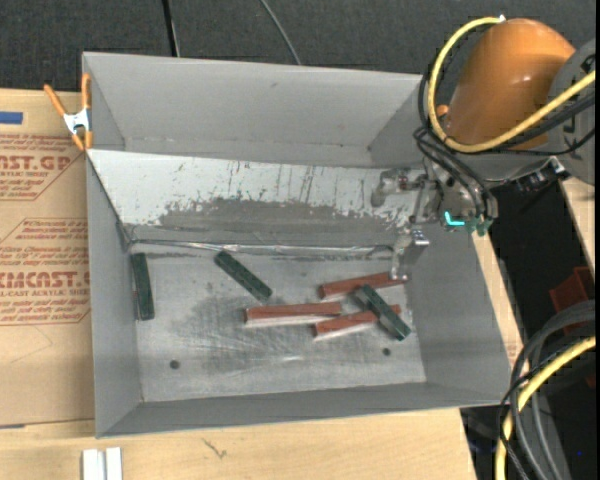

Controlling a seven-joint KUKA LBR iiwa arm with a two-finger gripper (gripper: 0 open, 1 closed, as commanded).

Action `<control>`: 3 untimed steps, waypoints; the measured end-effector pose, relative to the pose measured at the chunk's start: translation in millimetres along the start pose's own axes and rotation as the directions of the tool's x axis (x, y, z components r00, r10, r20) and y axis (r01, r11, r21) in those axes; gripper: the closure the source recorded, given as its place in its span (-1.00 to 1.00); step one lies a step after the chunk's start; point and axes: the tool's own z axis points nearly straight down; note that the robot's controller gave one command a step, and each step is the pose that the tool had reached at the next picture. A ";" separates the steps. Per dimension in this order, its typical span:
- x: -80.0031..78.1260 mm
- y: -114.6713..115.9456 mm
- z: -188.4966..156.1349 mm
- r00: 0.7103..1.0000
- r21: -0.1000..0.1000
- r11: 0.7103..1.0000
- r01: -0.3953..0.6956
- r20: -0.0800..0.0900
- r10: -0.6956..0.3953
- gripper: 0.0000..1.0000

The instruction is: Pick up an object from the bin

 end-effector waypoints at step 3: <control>59.8 -13.0 144.8 1.000 0.001 1.000 -0.017 0.005 0.017 1.00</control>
Offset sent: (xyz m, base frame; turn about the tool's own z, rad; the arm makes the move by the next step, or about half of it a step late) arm -0.0258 0.0188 -0.1640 -0.0177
